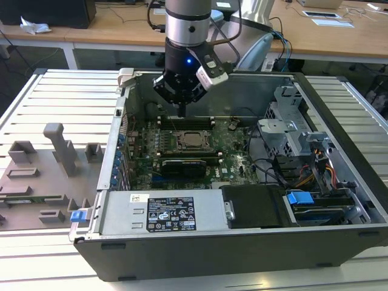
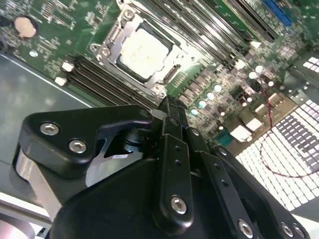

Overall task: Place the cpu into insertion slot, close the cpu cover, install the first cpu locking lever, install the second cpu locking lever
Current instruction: 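Install the first cpu locking lever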

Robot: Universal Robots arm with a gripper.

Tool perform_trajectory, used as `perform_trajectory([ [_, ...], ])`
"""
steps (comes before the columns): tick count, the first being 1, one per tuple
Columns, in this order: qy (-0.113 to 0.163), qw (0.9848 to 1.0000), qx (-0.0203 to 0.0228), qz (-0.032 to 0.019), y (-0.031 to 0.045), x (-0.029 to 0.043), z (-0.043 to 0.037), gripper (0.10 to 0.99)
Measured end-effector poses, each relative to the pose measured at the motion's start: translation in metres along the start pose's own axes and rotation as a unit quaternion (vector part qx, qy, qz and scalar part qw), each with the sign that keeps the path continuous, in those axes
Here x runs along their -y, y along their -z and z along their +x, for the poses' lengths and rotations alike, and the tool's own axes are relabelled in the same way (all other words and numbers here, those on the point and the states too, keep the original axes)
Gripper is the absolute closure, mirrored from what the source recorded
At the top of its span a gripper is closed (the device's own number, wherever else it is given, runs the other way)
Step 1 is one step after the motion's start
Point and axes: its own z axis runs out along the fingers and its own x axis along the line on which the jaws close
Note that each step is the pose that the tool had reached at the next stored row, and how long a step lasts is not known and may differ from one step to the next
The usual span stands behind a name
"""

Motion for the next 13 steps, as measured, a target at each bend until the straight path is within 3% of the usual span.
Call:
perform_trajectory([
  [2,0.000,1.0000,0.0001,0.0000,-0.0001,-0.0004,0.0033,0.980],
  [6,0.000,1.0000,0.0010,0.0001,-0.0002,-0.0021,0.0172,0.980],
  [13,0.000,1.0000,0.0011,0.0002,-0.0014,-0.0039,0.0286,0.980],
])
